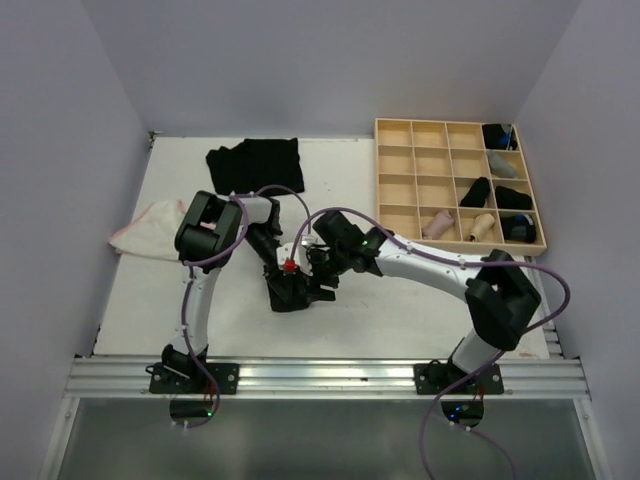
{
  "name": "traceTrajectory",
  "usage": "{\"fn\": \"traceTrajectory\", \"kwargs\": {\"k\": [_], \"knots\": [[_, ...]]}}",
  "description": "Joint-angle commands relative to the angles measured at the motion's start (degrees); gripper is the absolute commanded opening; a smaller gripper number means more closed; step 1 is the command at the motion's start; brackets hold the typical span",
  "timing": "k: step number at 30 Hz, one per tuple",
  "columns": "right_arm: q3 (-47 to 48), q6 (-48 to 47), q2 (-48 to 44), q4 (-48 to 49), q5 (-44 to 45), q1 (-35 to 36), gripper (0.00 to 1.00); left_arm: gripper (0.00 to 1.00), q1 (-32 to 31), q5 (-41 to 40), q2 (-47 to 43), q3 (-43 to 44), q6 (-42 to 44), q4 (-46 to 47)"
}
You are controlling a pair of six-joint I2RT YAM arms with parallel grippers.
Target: Roll the underwear
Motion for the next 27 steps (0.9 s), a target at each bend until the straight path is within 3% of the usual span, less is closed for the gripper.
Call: {"fn": "traceTrajectory", "kwargs": {"k": [1, 20, 23, 24, 26, 27], "knots": [[0.0, -5.0, 3.0, 9.6, 1.2, 0.8, 0.70, 0.11, 0.4, -14.2, 3.6, -1.5, 5.9, 12.4], [-2.9, -5.9, 13.0, 15.2, 2.6, 5.8, 0.56, 0.17, 0.7, -13.3, 3.2, -2.1, 4.2, 14.1], [-3.5, -5.6, 14.0, 17.0, 3.2, 5.8, 0.35, 0.19, 0.7, -13.4, 3.0, -2.3, 4.2, 14.1], [-3.7, -5.6, 13.9, 17.2, 3.0, 5.8, 0.18, 0.20, 0.8, -13.2, 2.7, -2.2, 4.2, 14.2], [-3.6, -5.8, 13.9, 15.9, 1.5, 5.8, 0.03, 0.25, 0.9, -13.0, 1.7, -2.3, 3.7, 14.6], [-3.5, -5.8, 13.9, 15.3, 0.7, 5.8, 0.00, 0.30, 1.0, -12.2, 0.1, -2.2, 3.4, 15.0]]}}
